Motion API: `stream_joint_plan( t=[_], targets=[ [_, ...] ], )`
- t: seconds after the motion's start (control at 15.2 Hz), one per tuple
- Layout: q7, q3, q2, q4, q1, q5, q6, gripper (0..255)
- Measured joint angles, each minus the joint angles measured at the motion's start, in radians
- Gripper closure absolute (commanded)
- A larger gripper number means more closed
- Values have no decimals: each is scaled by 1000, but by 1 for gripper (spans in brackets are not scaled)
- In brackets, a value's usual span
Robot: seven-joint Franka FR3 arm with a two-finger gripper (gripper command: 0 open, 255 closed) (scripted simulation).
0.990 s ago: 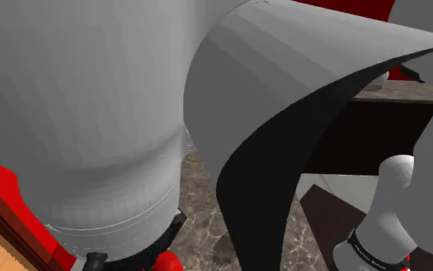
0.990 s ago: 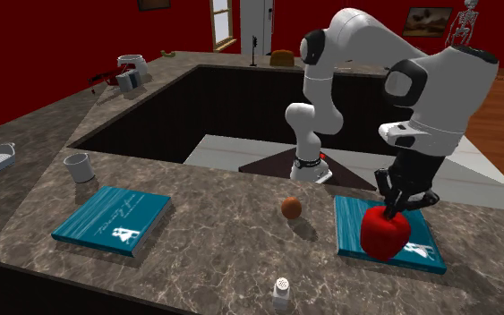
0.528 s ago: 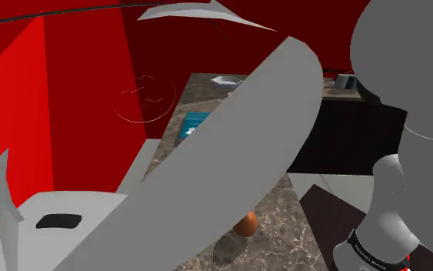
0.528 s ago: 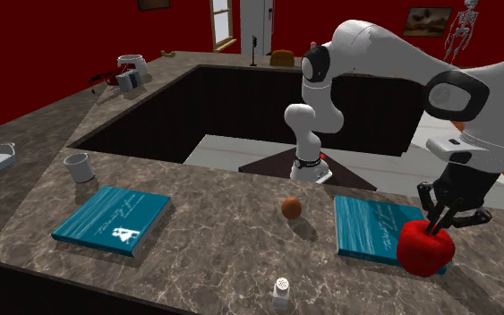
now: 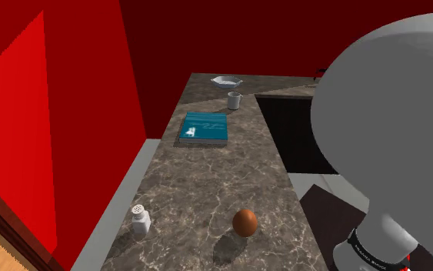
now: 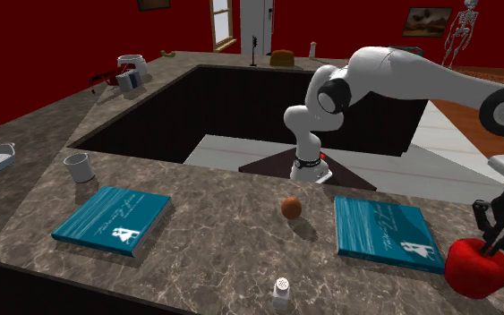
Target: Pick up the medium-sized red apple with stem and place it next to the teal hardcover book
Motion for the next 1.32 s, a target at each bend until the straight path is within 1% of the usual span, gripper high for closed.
stream_joint_plan(
  t=[0.13,0.26,0.99,1.32],
  targets=[
    [3,-23,85,138,84,-37,-50,255],
    [10,-30,111,163,107,-48,-51,255],
    [63,-26,97,-22,51,-50,96,255],
    [81,-31,109,-76,39,-60,154,255]
  ],
)
